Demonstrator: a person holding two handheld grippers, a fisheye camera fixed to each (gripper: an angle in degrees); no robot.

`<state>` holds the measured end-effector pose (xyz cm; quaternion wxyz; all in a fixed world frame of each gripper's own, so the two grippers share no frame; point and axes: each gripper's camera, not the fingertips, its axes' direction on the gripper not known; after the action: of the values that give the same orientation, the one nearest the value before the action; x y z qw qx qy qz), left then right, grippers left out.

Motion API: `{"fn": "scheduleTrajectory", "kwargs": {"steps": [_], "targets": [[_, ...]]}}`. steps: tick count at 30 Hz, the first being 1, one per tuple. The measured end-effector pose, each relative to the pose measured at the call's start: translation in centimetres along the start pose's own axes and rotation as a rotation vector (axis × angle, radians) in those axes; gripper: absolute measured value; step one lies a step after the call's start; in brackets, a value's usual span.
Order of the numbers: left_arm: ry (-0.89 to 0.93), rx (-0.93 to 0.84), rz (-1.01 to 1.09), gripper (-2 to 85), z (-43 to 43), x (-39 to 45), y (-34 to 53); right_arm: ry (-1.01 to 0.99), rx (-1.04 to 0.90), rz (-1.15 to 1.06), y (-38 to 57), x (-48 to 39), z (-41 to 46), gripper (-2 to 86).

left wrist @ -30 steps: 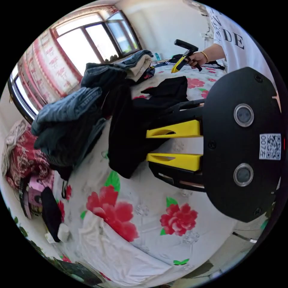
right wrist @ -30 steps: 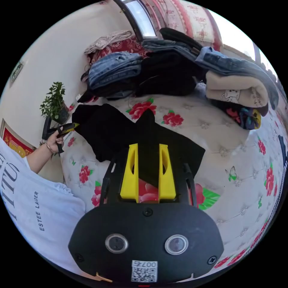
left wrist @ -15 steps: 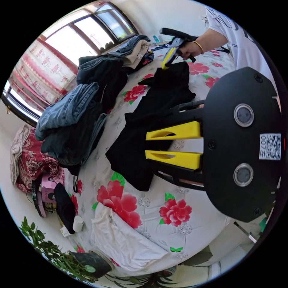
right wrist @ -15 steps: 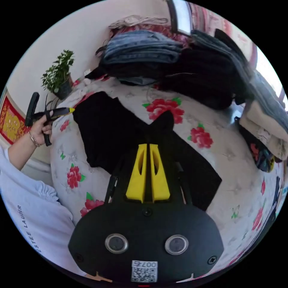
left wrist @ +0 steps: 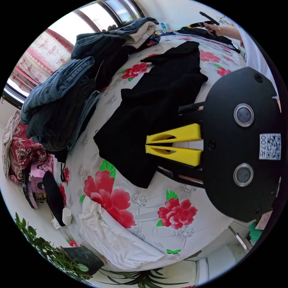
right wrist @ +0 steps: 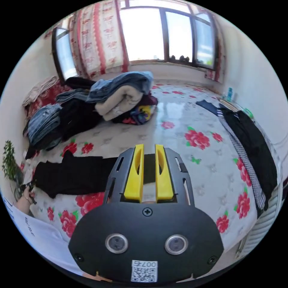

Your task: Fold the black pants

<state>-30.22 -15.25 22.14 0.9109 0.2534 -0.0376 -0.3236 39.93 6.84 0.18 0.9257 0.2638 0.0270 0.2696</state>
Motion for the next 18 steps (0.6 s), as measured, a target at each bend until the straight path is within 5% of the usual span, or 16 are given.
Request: {"fn": "scheduleTrajectory", "kwargs": {"steps": [4,9,11,18], "targets": [[-0.026,-0.015,0.017,-0.9,0.0,0.0,-0.9,-0.353,-0.069,-0.424,-1.8,-16.1,6.2,5.5],[-0.039,-0.016,0.02,-1.0,-0.2,-0.4,-1.4,-0.432,-0.205,-0.654,-1.4,-26.5,12.8,5.8],[-0.043,-0.021,0.018,-1.0,-0.3,-0.6,-1.8,-0.381,-0.286,-0.684,-1.3,-26.9,15.0,4.5],[-0.054,0.004,0.01,-1.0,-0.6,-1.4,-2.1,-0.252,-0.027,-0.317,-6.7,-12.0,5.8,0.2]]}}
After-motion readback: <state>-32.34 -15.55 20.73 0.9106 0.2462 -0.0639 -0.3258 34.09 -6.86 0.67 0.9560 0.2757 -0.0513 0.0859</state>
